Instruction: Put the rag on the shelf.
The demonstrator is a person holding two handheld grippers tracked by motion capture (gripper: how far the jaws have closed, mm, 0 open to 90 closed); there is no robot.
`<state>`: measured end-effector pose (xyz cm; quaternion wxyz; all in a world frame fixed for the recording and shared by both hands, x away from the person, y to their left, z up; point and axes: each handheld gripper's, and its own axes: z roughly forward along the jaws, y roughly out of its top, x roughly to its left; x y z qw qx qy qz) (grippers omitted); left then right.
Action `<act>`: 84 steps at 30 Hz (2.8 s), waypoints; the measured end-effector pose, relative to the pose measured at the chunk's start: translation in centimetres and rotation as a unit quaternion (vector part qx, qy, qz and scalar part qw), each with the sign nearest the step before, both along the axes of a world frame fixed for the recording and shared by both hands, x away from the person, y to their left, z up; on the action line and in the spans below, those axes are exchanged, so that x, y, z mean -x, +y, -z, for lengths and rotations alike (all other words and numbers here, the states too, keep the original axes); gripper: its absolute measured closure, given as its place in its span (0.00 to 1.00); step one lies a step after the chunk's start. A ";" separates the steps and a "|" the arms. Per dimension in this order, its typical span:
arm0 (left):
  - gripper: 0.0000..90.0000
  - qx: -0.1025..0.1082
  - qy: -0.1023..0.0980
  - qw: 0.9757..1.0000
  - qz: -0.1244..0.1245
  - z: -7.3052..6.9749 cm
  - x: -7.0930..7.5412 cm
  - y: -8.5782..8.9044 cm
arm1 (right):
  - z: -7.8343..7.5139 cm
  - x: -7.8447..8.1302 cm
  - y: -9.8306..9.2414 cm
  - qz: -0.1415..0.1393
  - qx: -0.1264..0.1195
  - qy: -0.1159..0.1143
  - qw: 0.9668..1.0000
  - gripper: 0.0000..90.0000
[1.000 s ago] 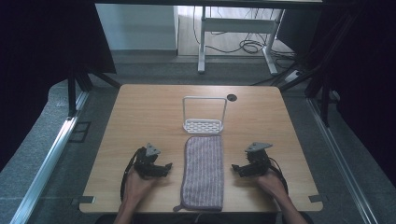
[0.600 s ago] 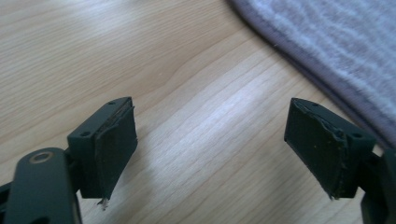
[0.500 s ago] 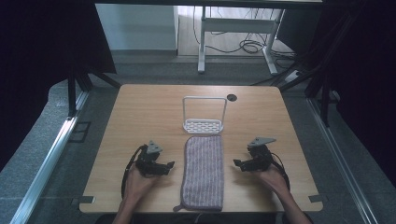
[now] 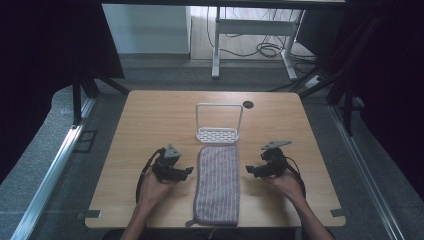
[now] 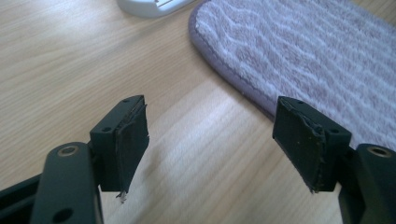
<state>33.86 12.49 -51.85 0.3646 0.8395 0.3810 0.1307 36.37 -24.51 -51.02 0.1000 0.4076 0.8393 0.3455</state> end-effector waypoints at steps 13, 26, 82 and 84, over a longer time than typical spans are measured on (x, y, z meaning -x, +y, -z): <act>0.32 -0.017 -0.013 0.999 0.026 -0.6 -3.5 -2.3 | -0.7 -2.3 3.0 -0.011 -0.012 -0.018 1.000 0.42; 0.34 -0.032 -0.011 0.999 0.027 1.0 -6.1 -5.1 | 0.8 -4.4 5.0 -0.001 -0.001 -0.007 1.000 0.47; 0.90 0.045 -0.074 0.995 0.058 -12.7 -4.0 -4.3 | -12.1 -2.4 5.4 -0.088 -0.053 -0.125 0.987 0.95; 0.90 0.048 -0.081 0.994 0.053 -13.7 -4.2 -4.3 | -12.7 -2.6 5.3 -0.087 -0.056 -0.130 0.986 0.94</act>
